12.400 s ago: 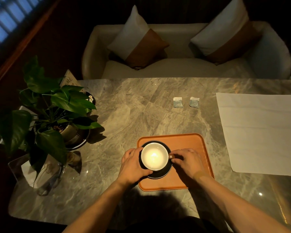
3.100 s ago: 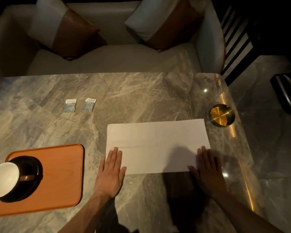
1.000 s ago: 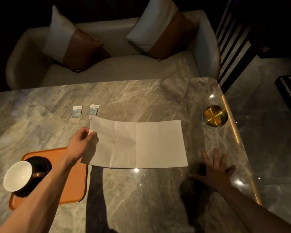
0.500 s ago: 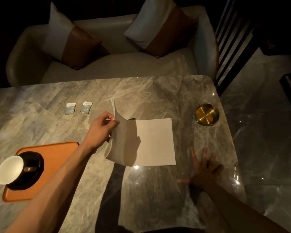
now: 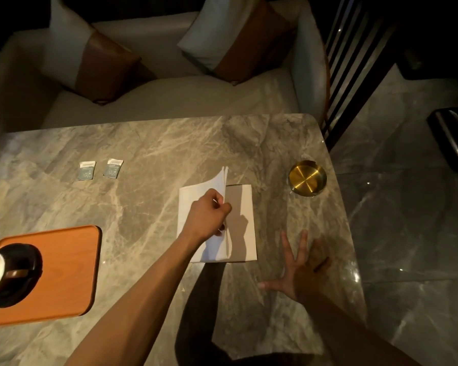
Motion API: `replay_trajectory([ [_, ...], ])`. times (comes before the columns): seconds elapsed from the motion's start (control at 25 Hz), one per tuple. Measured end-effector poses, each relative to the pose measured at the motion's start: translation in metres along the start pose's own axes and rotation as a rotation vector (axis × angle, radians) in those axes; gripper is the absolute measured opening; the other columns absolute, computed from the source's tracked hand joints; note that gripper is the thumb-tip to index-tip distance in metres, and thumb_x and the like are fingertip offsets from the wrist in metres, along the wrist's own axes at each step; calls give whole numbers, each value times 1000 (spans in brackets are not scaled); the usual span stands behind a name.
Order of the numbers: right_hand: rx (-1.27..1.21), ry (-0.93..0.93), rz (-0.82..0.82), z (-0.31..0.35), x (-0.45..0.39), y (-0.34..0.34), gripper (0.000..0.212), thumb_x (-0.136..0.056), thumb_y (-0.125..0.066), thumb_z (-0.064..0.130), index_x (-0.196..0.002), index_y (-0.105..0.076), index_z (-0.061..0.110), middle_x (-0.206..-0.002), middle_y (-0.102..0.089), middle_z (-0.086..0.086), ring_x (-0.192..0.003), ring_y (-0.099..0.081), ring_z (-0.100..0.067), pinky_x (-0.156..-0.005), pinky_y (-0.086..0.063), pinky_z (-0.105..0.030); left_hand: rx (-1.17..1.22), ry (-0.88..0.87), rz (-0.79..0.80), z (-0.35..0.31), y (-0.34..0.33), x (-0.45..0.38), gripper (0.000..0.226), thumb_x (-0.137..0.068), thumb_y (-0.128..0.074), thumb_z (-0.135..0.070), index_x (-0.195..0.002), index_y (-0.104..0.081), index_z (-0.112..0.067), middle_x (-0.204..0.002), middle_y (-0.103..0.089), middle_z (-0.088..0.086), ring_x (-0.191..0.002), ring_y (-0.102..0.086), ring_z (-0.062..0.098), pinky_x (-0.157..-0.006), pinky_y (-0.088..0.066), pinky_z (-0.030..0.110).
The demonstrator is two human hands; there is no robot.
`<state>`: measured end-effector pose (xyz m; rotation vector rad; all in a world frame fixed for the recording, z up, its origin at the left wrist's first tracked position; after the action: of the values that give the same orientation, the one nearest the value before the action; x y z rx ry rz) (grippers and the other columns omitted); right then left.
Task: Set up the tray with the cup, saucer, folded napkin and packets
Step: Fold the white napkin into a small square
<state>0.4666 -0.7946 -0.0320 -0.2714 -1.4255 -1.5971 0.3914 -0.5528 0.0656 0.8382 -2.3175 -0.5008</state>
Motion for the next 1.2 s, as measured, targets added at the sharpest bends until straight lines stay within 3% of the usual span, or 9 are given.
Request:
replay_trajectory([
  [0.08,4,5,-9,1,1,1,148,-33,-62,94,-139,33,53,-147,52,-3,-128,53,-32,-100,25,-66,-76,16,35,6,-18,-9,14,-90,-60,-25,-83,-49,-19,-65,-70,5,-47,-67,17,-44,-56,28],
  [0.24,-30,20,-10,2,3,1,148,-37,-68,89,-140,32,53,-146,53,-1,-138,38,-37,-104,20,-67,-227,43,85,15,-50,-22,16,-92,-60,-29,-85,-46,-24,-74,-69,3,-52,-69,19,-60,-63,39],
  [0.56,-30,10,-26,1,0,-1,150,-35,-69,88,-141,31,51,-145,54,-1,-134,45,-33,-105,18,-70,-367,134,56,25,-83,-34,21,-89,-59,-31,-104,-53,-18,-93,-66,7,-75,-68,28,-77,-60,45],
  [0.72,-29,-2,-13,2,-1,-2,151,-35,-66,90,-141,33,50,-142,57,0,-132,48,-33,-102,23,-67,-364,165,39,28,-91,-34,26,-92,-59,-42,-102,-53,-20,-89,-67,3,-73,-67,23,-74,-58,38],
  [0.88,-18,-22,3,0,-3,-3,151,-32,-59,96,-140,35,49,-137,61,0,-131,49,-36,-100,26,-67,-447,137,40,31,-93,-31,39,-89,-57,-58,-101,-52,-21,-84,-61,-4,-74,-57,16,-63,-42,31],
  [1.2,24,-28,-68,0,-3,-4,151,-32,-59,96,-140,35,48,-140,59,-3,-119,61,-29,-101,24,-67,-473,109,25,29,-100,-22,45,-85,-56,-63,-99,-54,-21,-87,-63,-3,-76,-60,17,-64,-44,30],
])
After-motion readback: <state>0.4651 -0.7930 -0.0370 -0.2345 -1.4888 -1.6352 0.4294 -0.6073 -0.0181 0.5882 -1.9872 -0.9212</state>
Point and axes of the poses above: each hand's wrist, its own x-axis away from the middle knuckle, its own y-axis out of the back of the hand, z = x × y, the point moved 2 cm from there along -x, towards the middle knuckle
